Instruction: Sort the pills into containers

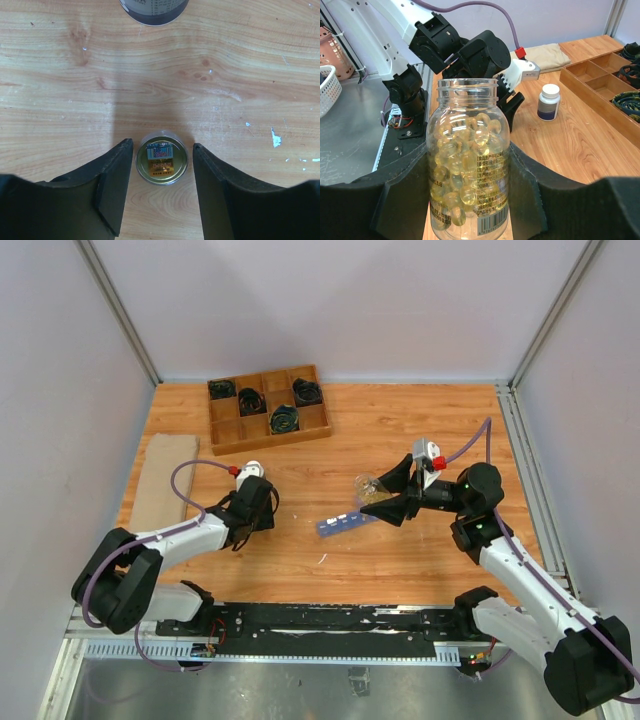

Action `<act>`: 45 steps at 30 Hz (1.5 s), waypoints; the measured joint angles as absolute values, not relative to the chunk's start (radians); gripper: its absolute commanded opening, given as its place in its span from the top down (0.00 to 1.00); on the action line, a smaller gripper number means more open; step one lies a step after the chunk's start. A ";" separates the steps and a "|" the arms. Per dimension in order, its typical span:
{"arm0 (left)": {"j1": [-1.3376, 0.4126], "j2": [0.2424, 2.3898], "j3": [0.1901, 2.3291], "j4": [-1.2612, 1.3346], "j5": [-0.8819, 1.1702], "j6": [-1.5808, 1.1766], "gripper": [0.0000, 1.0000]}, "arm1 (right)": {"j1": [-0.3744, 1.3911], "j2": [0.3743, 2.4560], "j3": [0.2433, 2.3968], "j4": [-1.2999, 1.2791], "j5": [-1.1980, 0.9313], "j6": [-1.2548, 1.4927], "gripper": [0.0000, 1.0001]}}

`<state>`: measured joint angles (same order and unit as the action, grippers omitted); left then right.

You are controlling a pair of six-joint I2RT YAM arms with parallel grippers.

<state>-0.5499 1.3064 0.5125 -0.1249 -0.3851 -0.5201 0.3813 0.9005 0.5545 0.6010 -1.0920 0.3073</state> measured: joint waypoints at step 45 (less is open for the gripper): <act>-0.546 0.799 0.287 0.751 0.581 -1.035 0.66 | 0.371 0.870 0.667 0.177 -1.115 -0.108 0.87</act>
